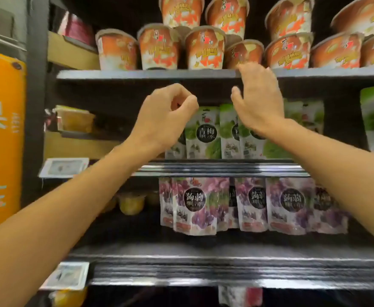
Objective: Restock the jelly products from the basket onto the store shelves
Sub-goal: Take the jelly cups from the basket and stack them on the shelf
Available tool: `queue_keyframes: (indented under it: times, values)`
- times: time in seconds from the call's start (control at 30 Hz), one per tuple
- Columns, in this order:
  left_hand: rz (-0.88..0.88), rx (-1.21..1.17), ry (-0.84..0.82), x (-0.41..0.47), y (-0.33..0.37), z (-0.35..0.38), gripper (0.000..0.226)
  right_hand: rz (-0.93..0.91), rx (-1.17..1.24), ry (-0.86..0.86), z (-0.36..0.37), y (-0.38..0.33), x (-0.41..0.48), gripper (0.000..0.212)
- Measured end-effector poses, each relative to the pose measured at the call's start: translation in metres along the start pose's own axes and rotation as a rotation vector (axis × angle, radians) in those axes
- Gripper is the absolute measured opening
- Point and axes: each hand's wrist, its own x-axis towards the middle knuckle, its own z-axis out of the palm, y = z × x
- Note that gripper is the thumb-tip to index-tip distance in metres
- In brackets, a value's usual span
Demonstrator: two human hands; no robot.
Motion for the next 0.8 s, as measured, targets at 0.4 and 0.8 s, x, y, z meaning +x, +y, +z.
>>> queue_keyframes:
  times: [0.4,0.8]
  values:
    - [-0.901,-0.384,-0.526,-0.454,-0.024,0.117,0.034,0.230,0.740,-0.642,-0.056,-0.050,-0.456,0.024]
    - [-1.972,-0.148,-0.722,-0.917,0.014,0.165,0.030,1.473,0.209,-1.361,-0.109,-0.050,-0.972,0.036]
